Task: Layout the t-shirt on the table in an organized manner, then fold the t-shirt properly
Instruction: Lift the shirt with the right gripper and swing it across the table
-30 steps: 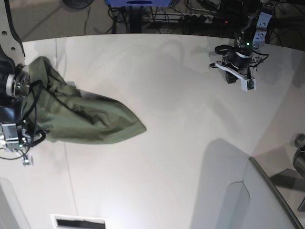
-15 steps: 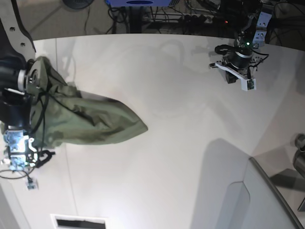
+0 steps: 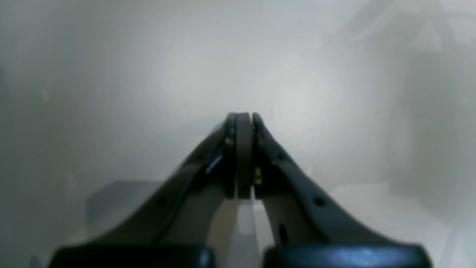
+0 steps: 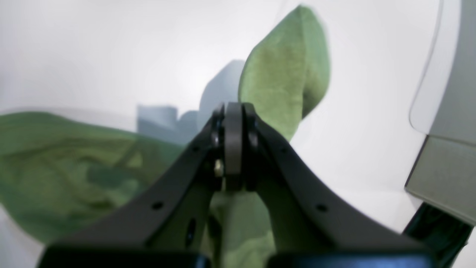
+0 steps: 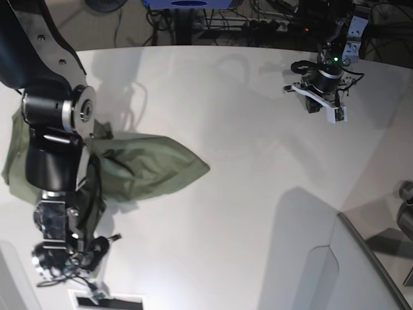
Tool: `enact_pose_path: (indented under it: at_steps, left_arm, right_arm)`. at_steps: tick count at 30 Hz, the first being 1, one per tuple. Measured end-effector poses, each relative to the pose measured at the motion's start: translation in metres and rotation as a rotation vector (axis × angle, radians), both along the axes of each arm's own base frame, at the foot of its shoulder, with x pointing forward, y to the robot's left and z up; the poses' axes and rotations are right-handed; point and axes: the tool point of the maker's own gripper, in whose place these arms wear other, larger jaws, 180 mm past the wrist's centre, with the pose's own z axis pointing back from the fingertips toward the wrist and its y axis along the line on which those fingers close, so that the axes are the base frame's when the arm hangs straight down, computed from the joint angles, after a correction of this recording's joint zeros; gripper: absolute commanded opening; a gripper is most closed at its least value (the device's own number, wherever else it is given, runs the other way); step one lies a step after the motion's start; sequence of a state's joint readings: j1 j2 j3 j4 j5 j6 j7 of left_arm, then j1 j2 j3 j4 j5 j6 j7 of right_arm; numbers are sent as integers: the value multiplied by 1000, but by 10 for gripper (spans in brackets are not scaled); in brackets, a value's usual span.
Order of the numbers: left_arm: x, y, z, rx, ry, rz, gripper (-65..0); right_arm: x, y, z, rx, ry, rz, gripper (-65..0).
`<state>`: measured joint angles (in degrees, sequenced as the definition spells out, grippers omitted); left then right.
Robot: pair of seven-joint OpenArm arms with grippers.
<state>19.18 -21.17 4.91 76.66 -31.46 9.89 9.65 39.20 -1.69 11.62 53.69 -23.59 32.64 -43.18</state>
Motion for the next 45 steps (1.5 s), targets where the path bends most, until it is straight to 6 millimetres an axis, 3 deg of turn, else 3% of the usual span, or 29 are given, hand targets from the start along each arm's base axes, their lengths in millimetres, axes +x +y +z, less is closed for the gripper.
enact_pose_path:
  at_steps: [4, 8, 11, 17, 19, 21, 27, 29, 31, 35, 36, 38, 40, 42, 43, 45]
  left_arm:
    - [0, 0, 0, 0, -1, 0, -650]
    - [1, 0, 0, -1, -1, 1, -650]
    - [2, 0, 1, 0, -2, 1, -650]
    - [2, 0, 1, 1, -3, 0, -650]
    - [3, 1, 1, 0, -1, 1, -650]
    - [3, 1, 1, 0, -2, 1, -650]
    - [3, 1, 1, 1, -2, 2, -650]
    - [3, 1, 1, 1, -1, 1, -650]
    - [3, 1, 1, 1, -1, 2, -650]
    - [3, 1, 1, 1, 0, 2, -650]
    - [3, 1, 1, 1, 0, 2, -650]
    - [4, 1, 1, 1, -1, 2, -650]
    - [3, 1, 1, 0, 0, 3, -650]
    - [3, 1, 0, 0, 2, 2, -650]
    - [3, 2, 1, 2, -2, 4, -650]
    - [3, 1, 0, 0, 2, 4, -650]
  right_arm:
    - [-4, 59, 7, -108, 31, 216, -650]
    - [-20, 121, 22, -182, -14, 412, -650]
    - [-35, 145, 38, -261, -57, 501, -650]
    - [-54, 196, 88, -144, -159, 611, -650]
    - [-49, 194, 92, -150, -170, 607, -650]
    - [-40, 187, 82, -151, -156, 608, -650]
    - [-24, 164, 0, -48, 3, 459, -644]
    - [-18, 157, -16, 42, -3, 369, -573]
    - [-6, 147, -13, 97, -59, 279, -450]
    - [27, 137, 21, 154, -247, 141, -222]
    - [32, 132, 26, 135, -267, 99, -197]
    - [36, 120, 31, 112, -263, 16, -206]
    - [26, 111, 35, 67, -196, -18, -255]
    - [4, 112, 43, 1, -138, 42, -291]
    - [-14, 119, 45, -49, -119, 111, -293]
    - [-60, 154, 35, -73, -91, 289, -293]
